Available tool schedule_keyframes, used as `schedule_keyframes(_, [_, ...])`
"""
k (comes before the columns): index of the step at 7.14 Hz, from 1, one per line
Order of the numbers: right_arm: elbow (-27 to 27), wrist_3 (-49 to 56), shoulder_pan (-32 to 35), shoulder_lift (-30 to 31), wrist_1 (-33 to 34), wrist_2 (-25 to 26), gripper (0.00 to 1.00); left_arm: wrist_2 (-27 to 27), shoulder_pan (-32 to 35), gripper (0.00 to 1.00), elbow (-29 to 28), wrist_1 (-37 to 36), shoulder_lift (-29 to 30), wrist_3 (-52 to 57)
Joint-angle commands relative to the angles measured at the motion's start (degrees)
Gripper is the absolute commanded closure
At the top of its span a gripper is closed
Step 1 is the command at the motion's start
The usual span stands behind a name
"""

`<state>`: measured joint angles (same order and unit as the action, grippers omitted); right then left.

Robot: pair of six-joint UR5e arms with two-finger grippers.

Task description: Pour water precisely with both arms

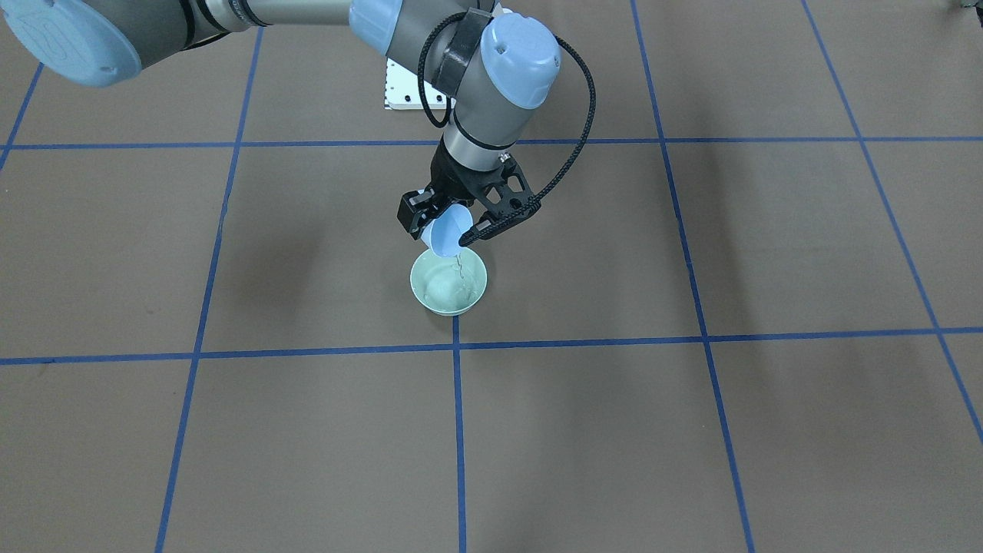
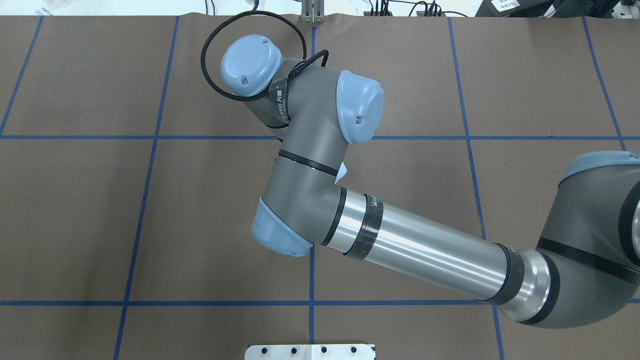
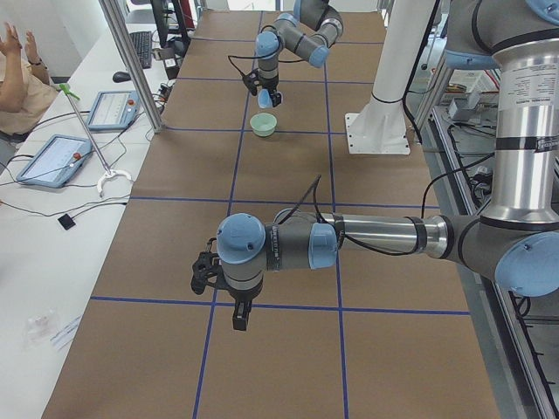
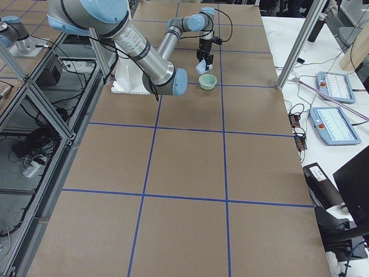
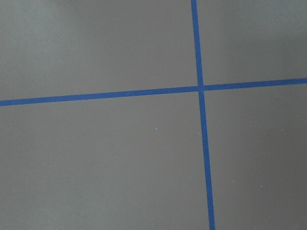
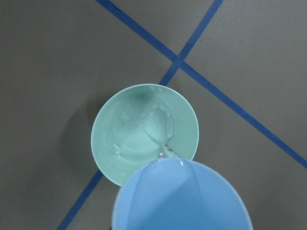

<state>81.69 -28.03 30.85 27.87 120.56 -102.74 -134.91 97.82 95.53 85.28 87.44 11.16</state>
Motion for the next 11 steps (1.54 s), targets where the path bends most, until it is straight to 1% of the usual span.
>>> schedule_keyframes(1, [0.3,0.3,0.1,0.2,-0.1,0.0,1.00,0.0,0.0,0.00,0.0,0.0,0.0,0.0])
schedule_keyframes(2, [1.4,0.4,0.3,0.5,-0.8,-0.2,1.00,0.0,0.0,0.00,0.0,0.1,0.0,0.0])
schedule_keyframes(3, [4.2,0.3,0.4,2.3,-1.7,-0.2,1.00,0.0,0.0,0.00,0.1,0.0,-0.1,0.0])
schedule_keyframes(4, [10.7,0.3,0.4,9.1,-8.3,-0.2,1.00,0.0,0.0,0.00,0.1,0.0,-0.1,0.0])
schedule_keyframes(5, [14.2,0.3,0.8,13.8,-13.6,-0.3,1.00,-0.1,0.0,0.00,0.2,0.1,-0.2,0.1])
schedule_keyframes(6, [17.8,0.0,1.5,15.4,-15.5,-0.3,1.00,-0.3,0.0,0.00,0.4,0.1,-0.8,0.1])
schedule_keyframes(7, [22.0,-1.1,2.7,17.3,-17.7,-1.7,1.00,-0.4,0.0,0.00,0.4,0.1,-0.9,0.1])
schedule_keyframes(8, [26.3,-5.2,3.7,21.7,-22.4,-1.8,1.00,-0.4,0.0,0.00,0.4,0.1,-1.0,0.2])
schedule_keyframes(9, [28.3,-6.2,5.0,25.6,-27.6,-1.4,1.00,-0.4,0.0,0.00,0.4,0.1,-1.0,0.2])
schedule_keyframes(10, [28.9,-9.3,7.3,28.2,-32.1,-1.3,1.00,-0.5,0.0,0.00,0.5,0.1,-0.9,0.2])
schedule_keyframes(11, [29.0,-16.5,9.1,32.0,-38.3,-1.1,1.00,-0.5,0.0,0.00,0.6,0.1,-1.0,0.2])
